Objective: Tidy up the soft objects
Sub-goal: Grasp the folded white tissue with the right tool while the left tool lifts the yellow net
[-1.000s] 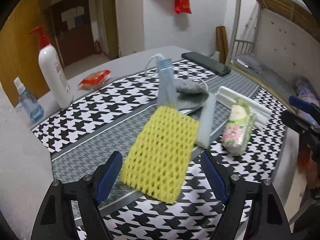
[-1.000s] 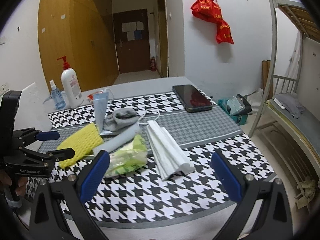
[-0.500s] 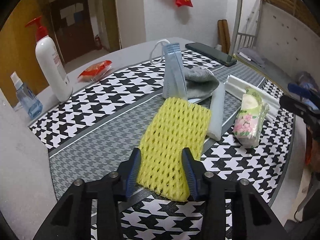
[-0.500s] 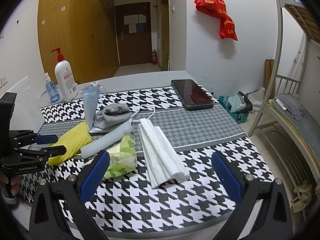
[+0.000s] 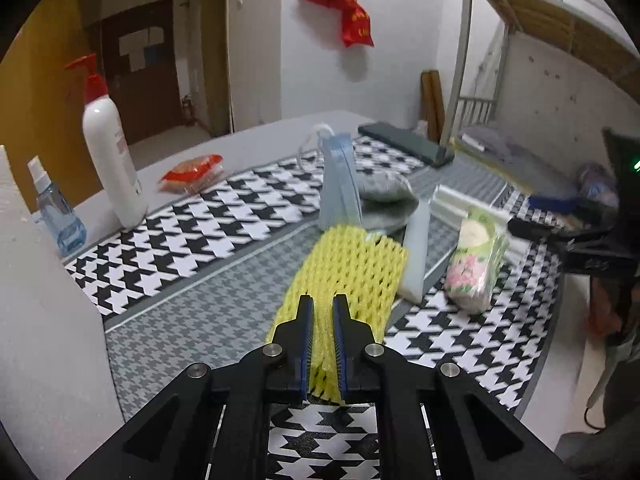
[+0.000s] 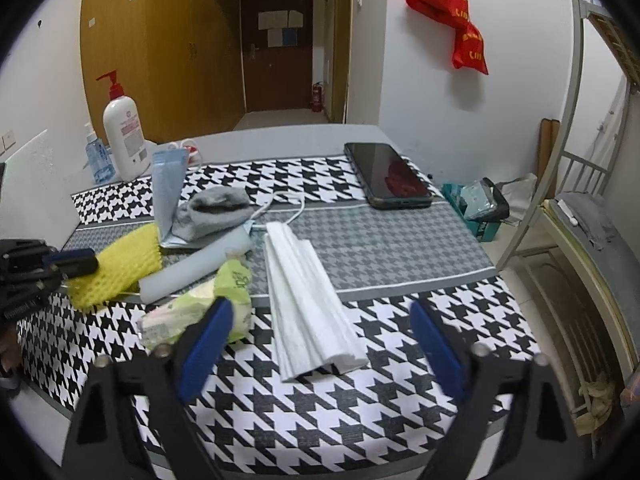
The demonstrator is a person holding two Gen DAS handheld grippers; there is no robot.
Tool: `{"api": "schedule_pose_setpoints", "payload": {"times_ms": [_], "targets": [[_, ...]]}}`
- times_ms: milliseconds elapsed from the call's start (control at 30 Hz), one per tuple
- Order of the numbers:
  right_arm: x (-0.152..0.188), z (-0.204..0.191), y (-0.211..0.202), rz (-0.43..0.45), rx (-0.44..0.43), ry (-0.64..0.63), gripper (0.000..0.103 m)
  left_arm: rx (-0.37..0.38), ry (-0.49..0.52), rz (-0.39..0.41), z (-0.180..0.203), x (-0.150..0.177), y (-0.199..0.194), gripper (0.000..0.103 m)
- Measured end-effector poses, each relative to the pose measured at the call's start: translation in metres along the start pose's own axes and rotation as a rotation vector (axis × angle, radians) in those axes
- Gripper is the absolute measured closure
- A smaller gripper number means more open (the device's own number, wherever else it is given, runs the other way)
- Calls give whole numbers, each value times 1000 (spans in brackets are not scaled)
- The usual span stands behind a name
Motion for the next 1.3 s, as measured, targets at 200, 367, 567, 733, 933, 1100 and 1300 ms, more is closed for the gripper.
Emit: {"api": "schedule_pose_setpoints", "payload": {"times_ms": [200,367,567,733,933,1100,1300], "targets": [[3,-2,12,-44,-1,-22,43,3,1,-5,-1,-1,0,92],[17,1,29,-126,2,-9,69,13,6,-5,2,0,0,91],[16,-8,29,-118,-7,-44,82,4,8,-22,1,2,4,45],[17,-10,26,-125,-10,-47,92,30,4,-48,3,7,10,31],[14,1,12,-110,-24,15,93,5,9,-114,-1,18,24,53],[4,13,-7,-65,-17,85,93,-5,18,-101,-3,17,22,93],[-4,19,-25,-22,-9,136,93,23,12,-28,1,7,8,93]]}}
Point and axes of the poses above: each gripper's, at about its wrist camera, not at the fingertips, and y roughly the way its jaws point, z to its right, x to its underside, the point moved 8 cm from there along y, roughly the way its jaws point, and after that the axes turned 8 degrees about z, right-handed, at the moved point
